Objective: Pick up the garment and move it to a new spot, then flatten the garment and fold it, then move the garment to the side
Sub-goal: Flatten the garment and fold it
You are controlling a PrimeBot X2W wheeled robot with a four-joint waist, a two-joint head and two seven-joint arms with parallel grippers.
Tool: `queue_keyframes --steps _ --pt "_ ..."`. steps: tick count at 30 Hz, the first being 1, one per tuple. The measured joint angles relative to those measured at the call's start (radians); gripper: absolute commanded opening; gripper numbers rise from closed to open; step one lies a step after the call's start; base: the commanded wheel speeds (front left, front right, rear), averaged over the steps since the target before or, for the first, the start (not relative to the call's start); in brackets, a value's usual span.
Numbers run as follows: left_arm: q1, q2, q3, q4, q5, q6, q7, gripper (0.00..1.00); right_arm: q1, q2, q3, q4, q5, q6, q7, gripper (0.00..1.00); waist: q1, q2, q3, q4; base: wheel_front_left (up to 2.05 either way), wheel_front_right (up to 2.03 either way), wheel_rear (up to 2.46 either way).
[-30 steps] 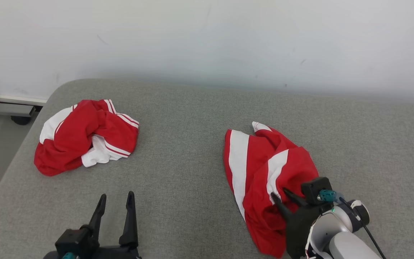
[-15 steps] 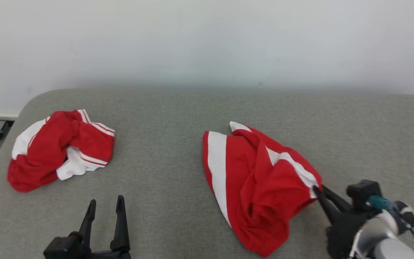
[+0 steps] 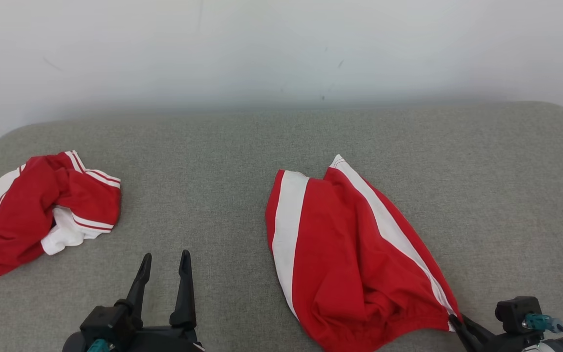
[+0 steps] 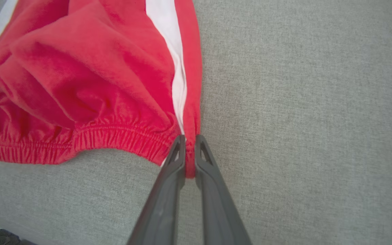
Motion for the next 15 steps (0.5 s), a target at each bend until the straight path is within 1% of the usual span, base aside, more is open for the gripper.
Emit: queue_keyframes --steps 3,4,5,10,15 --pt "0.0 0.0 -0.002 0.006 0.0 0.0 0.0 1.0 -0.006 0.013 0.003 0.001 0.0 0.0 0.007 0.0 0.0 0.0 0.005 0.002 0.0 0.0 0.0" --pt "0.0 0.0 -0.002 0.009 0.0 0.0 0.0 1.0 -0.007 0.018 0.0 -0.001 0.0 -0.001 0.01 0.4 0.0 0.0 0.007 0.003 0.0 0.0 0.0" --pt "0.0 0.0 -0.002 0.011 0.0 0.0 0.0 1.0 -0.007 0.02 -0.007 -0.005 0.002 -0.003 0.01 1.0 0.0 0.0 0.007 0.004 0.0 0.0 0.0" --pt "-0.005 0.0 -0.002 0.02 0.0 0.0 0.0 1.0 -0.01 0.009 -0.071 -0.058 0.019 -0.029 -0.019 1.0 0.0 0.0 0.007 0.004 0.0 0.0 0.0" --pt "-0.015 -0.001 -0.004 0.029 -0.001 0.0 0.0 1.0 -0.01 -0.01 -0.114 -0.161 0.034 -0.037 -0.058 1.0 0.0 0.0 0.002 0.003 0.0 0.0 0.0"
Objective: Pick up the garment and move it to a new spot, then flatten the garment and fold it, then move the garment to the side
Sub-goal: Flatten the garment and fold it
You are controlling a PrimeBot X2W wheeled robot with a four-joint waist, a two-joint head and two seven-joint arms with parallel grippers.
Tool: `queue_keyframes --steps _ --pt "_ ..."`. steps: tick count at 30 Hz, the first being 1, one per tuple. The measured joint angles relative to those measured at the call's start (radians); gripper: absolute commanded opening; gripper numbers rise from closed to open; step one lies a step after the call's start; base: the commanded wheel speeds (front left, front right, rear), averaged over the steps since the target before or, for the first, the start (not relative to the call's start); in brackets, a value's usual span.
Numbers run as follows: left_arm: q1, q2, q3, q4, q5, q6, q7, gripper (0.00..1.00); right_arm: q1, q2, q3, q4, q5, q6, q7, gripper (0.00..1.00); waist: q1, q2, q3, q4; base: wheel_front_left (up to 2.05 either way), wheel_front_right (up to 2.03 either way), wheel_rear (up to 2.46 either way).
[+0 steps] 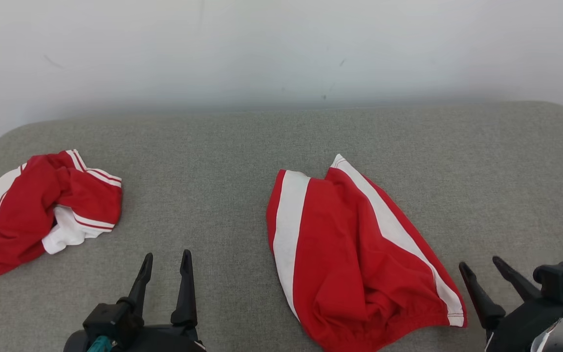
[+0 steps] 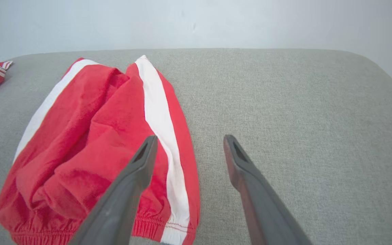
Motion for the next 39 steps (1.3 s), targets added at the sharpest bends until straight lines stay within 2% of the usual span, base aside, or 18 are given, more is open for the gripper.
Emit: queue_keyframes --steps 3,9,23,31,39 --pt "0.0 -0.001 -0.005 0.007 0.0 0.0 0.0 1.0 0.002 0.011 0.021 -0.054 0.001 0.001 -0.003 1.0 0.0 0.0 -0.003 0.001 0.0 0.0 0.0" --pt "0.0 -0.003 -0.018 0.02 0.0 -0.001 0.0 1.0 0.011 0.048 0.103 -0.081 0.019 0.021 0.045 1.0 0.0 0.0 -0.008 0.012 0.0 0.0 0.0" --pt "-0.003 -0.004 -0.029 0.036 -0.002 -0.008 0.0 1.0 0.063 0.062 0.307 -0.126 0.052 0.058 0.281 1.0 0.0 0.0 -0.018 0.064 0.0 0.0 0.0" --pt "-0.003 -0.005 -0.032 0.039 -0.003 -0.008 0.0 1.0 -0.033 0.052 0.378 -0.063 -0.077 0.058 0.342 1.0 0.0 0.0 -0.014 0.082 0.0 0.0 0.0" --pt "-0.003 -0.006 -0.017 0.036 -0.006 -0.008 0.0 1.0 -0.081 0.08 0.425 0.06 -0.117 0.058 0.36 1.0 0.0 0.0 0.004 0.091 0.0 0.0 0.0"
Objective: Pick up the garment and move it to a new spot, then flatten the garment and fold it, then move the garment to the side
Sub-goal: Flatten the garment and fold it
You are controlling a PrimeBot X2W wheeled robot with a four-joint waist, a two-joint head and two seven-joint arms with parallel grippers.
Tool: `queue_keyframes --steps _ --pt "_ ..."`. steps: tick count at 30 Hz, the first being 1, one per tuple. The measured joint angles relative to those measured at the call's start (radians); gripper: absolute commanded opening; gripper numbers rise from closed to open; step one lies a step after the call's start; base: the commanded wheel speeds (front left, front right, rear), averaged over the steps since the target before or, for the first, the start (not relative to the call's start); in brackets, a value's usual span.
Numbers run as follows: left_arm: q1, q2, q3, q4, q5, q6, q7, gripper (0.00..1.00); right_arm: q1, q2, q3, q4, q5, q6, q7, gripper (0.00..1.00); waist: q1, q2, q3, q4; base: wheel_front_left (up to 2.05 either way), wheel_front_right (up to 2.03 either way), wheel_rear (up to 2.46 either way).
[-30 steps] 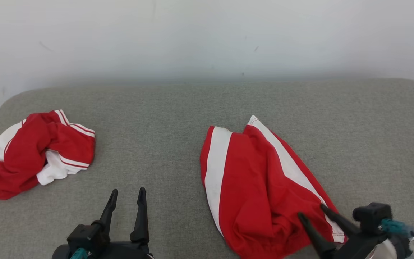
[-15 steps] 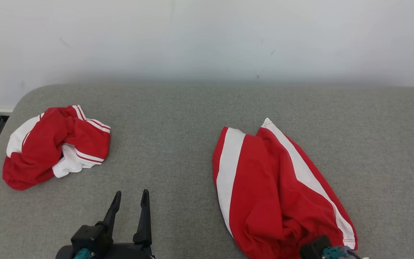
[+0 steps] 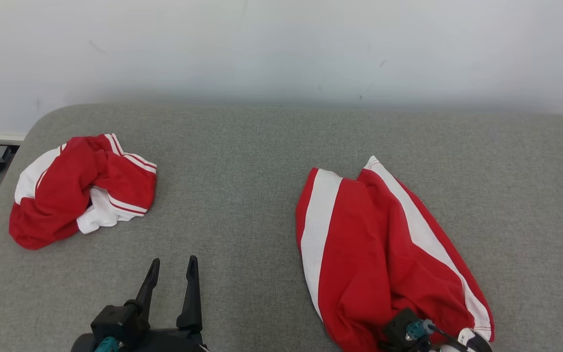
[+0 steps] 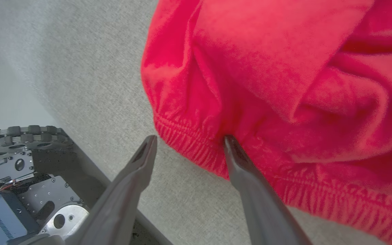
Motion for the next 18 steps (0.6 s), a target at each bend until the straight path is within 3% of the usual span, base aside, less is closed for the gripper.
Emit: queue_keyframes --steps 2,3,4,5,12,18 --pt "0.0 0.0 0.001 0.0 0.0 0.0 0.0 1.0 -0.026 0.002 0.005 0.029 -0.026 0.0 -0.002 1.0 0.0 0.0 0.003 0.002 0.0 0.0 0.0" --pt "0.0 0.0 0.002 0.0 0.0 0.0 0.0 1.0 -0.037 0.004 0.007 0.043 -0.031 0.0 -0.002 0.82 0.0 0.0 0.004 0.002 0.0 0.0 0.0" --pt "-0.001 0.0 0.002 0.0 0.0 0.0 0.0 1.0 -0.044 0.005 0.01 0.054 -0.043 0.0 -0.003 0.44 0.0 0.0 0.005 0.003 0.0 0.0 0.0" --pt "-0.001 0.0 0.002 0.0 0.0 0.001 0.0 1.0 -0.047 0.006 0.012 0.061 -0.05 0.0 -0.01 0.0 0.0 0.0 0.006 0.004 0.0 0.0 0.0" --pt "0.0 0.0 0.029 0.001 -0.016 0.001 0.0 1.0 -0.065 -0.008 -0.003 0.075 -0.049 0.006 -0.062 0.0 0.0 0.0 0.005 -0.006 0.0 0.0 0.0" --pt "0.001 -0.001 0.031 -0.002 -0.019 0.004 0.0 1.0 -0.102 -0.178 -0.054 0.048 -0.056 0.022 -0.108 0.0 0.0 0.0001 0.004 -0.034 0.0 0.0 0.0"
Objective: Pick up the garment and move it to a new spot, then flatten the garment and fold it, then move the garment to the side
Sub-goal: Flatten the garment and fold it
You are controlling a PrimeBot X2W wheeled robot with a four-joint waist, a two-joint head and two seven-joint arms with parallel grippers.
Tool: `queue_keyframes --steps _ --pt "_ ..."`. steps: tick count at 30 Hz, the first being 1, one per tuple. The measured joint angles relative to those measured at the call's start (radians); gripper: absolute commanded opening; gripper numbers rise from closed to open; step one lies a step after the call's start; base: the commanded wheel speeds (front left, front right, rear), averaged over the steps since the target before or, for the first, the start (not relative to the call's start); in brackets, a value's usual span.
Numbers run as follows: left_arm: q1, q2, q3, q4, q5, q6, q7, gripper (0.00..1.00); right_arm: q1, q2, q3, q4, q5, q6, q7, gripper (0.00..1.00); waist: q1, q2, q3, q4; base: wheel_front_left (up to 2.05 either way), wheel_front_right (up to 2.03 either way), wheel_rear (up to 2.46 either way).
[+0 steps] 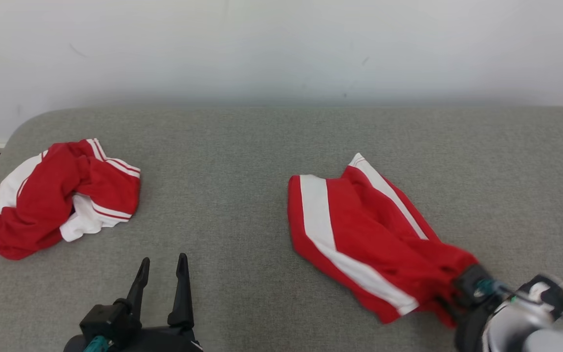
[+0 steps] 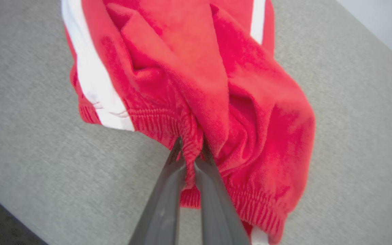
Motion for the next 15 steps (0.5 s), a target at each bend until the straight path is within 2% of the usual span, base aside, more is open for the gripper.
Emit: queue_keyframes --steps 2,6,15 --pt "-0.001 0.0 -0.003 0.0 0.0 0.0 0.0 1.0 -0.027 -0.056 -0.012 0.003 -0.012 0.005 -0.008 0.0 0.0 0.0 0.001 -0.01 0.0 0.0 0.0" --pt "-0.02 -0.002 -0.039 0.008 0.0 -0.005 0.0 1.0 -0.063 -0.12 -0.049 0.036 -0.008 0.009 -0.032 0.0 0.0 -0.0001 0.004 -0.022 0.0 0.0 0.0" --pt "-0.043 -0.004 -0.057 0.022 0.0 -0.014 0.0 1.0 -0.149 -0.12 -0.034 0.171 0.036 0.01 -0.072 0.0 0.0 0.0 0.015 -0.001 0.0 0.0 0.0"
